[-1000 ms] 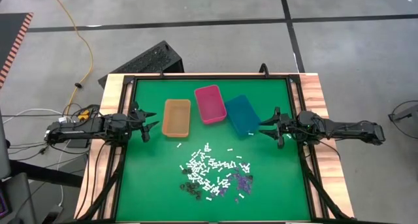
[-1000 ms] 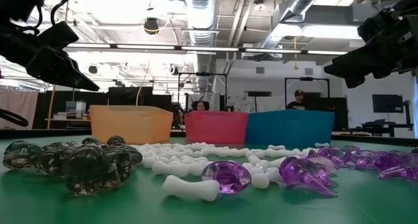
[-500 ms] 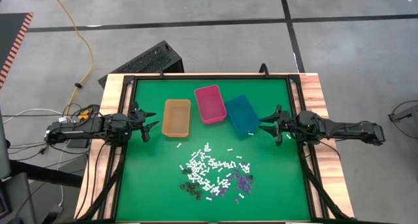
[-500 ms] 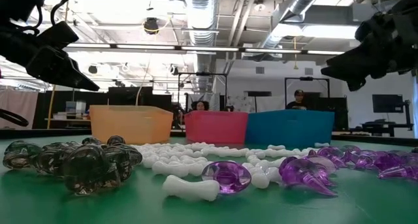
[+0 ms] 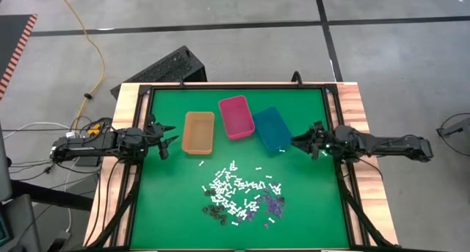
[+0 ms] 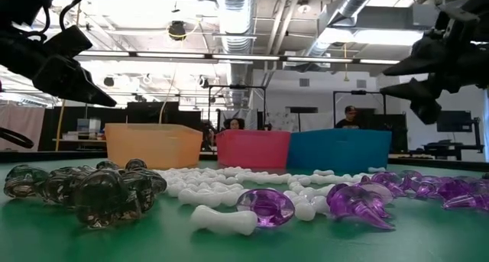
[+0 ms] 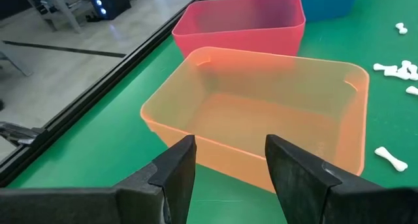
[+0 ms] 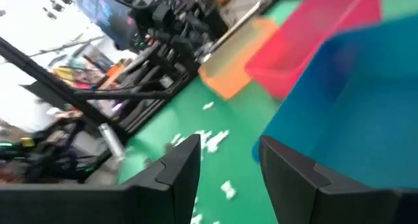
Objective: Sort Halloween decoration
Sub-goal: Put the white bone toy into the blue bin
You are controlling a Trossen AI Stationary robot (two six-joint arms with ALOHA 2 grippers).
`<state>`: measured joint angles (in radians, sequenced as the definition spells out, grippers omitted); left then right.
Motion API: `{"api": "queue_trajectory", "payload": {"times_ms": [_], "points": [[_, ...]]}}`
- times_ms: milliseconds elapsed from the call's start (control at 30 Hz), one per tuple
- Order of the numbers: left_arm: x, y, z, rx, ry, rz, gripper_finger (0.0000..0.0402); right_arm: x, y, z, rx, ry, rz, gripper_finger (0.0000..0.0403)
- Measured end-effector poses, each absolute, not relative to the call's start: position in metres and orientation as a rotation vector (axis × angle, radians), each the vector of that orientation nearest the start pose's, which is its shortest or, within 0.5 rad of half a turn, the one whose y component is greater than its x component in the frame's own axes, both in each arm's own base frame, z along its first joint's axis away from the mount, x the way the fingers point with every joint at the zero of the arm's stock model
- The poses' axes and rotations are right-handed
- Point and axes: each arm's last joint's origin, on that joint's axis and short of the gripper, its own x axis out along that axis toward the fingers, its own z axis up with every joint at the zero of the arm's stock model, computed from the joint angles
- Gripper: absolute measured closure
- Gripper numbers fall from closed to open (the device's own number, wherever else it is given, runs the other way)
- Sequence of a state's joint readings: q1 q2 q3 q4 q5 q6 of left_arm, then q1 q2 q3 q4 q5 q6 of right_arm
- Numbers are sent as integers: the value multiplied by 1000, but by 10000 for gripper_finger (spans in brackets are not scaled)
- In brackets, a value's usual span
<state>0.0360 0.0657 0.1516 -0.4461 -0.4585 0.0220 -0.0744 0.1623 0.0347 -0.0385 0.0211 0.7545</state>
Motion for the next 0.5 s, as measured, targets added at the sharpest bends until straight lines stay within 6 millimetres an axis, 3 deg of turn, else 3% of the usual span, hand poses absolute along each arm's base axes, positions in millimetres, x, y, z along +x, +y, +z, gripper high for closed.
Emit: {"api": "queue_trajectory", "payload": {"times_ms": [133, 300, 500], "points": [[83, 16, 170, 173, 367, 472, 225, 107, -8, 166, 792, 160, -165, 214], [86, 14, 177, 208, 291, 408, 225, 110, -9, 213, 693, 162, -154, 214], [90, 11, 194, 16, 81, 315, 225, 102, -12, 242, 599, 648, -435, 214]]}}
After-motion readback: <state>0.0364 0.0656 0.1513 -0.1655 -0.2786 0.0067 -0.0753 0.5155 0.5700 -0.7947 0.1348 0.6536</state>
